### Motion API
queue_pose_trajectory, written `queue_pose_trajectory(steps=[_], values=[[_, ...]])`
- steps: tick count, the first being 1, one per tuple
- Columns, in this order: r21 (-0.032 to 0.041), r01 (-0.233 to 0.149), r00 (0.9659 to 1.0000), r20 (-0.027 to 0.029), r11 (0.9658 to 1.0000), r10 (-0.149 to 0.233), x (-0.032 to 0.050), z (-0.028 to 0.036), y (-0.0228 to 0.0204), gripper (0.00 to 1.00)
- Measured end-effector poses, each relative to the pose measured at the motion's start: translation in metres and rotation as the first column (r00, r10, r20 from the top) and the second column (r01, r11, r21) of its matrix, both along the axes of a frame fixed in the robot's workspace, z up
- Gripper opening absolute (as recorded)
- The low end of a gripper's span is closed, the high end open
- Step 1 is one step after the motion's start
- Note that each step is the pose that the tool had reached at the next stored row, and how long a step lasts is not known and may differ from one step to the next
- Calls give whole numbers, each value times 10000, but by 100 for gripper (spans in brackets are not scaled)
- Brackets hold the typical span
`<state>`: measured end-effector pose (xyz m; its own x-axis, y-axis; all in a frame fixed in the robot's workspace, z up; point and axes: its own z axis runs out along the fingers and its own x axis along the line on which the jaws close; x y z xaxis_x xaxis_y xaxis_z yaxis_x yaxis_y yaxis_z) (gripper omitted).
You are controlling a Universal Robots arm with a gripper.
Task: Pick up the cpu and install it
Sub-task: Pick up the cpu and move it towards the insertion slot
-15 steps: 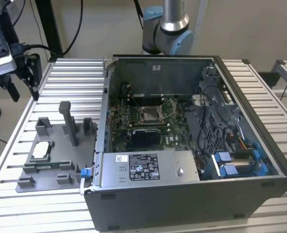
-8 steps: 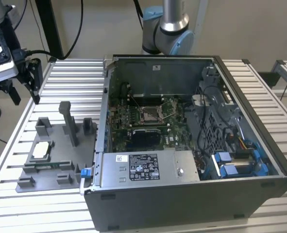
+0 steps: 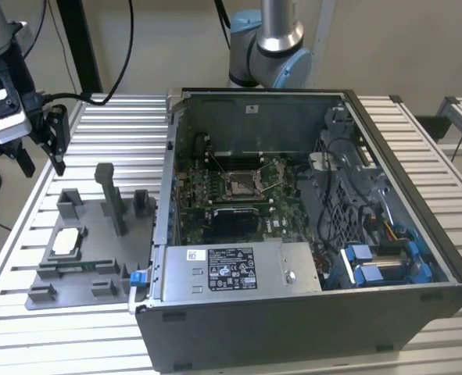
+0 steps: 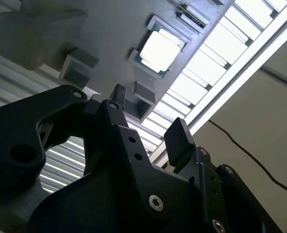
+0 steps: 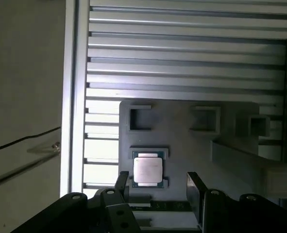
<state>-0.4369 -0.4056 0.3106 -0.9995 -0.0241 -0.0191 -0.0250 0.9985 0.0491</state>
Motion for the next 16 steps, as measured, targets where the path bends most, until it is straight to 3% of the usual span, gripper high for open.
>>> queue_pose_trajectory(steps=[14,16], values=[[1,0,10000,1,10000,0,-4,-255,-20,100],[-1,0,10000,-1,10000,0,-4,-266,-20,100]])
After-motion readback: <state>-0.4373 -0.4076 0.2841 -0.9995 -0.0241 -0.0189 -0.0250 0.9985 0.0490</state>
